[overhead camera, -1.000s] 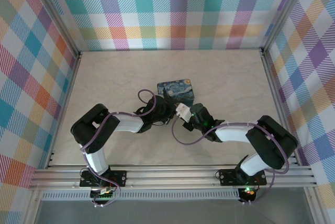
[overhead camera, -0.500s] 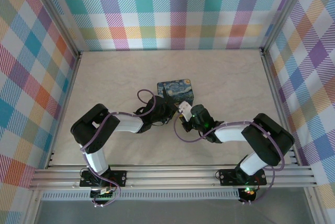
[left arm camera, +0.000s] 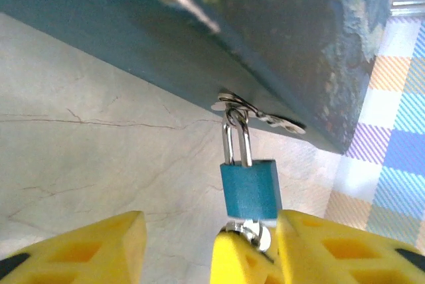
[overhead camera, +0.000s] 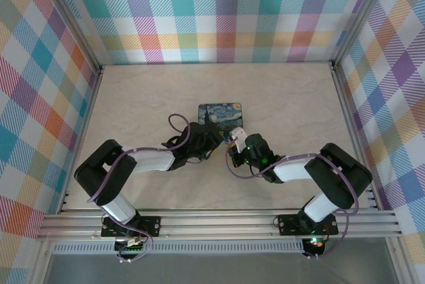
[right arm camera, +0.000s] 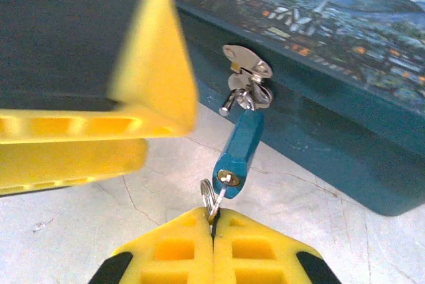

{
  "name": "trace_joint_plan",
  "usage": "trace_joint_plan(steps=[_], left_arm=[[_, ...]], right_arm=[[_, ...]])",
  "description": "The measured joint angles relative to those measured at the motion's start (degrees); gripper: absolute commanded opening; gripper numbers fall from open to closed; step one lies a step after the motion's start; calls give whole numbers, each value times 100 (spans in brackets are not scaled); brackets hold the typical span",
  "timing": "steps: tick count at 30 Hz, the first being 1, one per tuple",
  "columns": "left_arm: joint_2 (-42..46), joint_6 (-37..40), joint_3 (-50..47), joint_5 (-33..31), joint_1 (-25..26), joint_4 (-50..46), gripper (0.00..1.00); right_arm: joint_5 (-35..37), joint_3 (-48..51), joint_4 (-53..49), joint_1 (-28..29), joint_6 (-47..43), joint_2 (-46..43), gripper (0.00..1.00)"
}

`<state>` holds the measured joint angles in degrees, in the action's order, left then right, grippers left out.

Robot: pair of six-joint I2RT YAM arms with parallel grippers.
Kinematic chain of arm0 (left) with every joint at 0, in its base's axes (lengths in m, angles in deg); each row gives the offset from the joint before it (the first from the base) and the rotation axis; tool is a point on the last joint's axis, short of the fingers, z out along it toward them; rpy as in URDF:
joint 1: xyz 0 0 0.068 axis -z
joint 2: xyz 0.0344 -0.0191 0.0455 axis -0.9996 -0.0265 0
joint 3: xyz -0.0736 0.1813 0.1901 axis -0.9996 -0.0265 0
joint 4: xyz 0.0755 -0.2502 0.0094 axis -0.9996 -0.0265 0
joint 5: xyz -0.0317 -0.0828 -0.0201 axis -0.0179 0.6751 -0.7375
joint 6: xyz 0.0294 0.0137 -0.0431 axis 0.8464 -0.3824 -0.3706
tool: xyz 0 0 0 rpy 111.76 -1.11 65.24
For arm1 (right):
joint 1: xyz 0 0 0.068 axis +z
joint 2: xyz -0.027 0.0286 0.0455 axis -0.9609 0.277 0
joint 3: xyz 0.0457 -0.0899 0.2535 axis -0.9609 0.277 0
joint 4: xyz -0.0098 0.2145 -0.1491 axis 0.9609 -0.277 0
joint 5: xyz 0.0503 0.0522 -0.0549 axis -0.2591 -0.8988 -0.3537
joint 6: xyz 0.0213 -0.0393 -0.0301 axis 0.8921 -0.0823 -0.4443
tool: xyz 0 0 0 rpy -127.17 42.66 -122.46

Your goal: Unlock the padlock with the key

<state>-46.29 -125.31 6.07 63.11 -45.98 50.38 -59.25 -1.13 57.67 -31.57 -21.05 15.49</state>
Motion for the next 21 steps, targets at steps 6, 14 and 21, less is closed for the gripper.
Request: trace_joint_plan(steps=[6, 14, 21], left_arm=[[579, 238, -39, -179, -83, -459, 68], [1132, 442, -295, -264, -448, -916, 71], [1657, 723, -317, -304, -745, -1412, 73]], right_arm=[[-280, 142, 289, -103, 664, 7, 0], [-831, 271, 616, -264, 1884, 94, 0], [-1158, 278, 815, -297, 2822, 435, 0]])
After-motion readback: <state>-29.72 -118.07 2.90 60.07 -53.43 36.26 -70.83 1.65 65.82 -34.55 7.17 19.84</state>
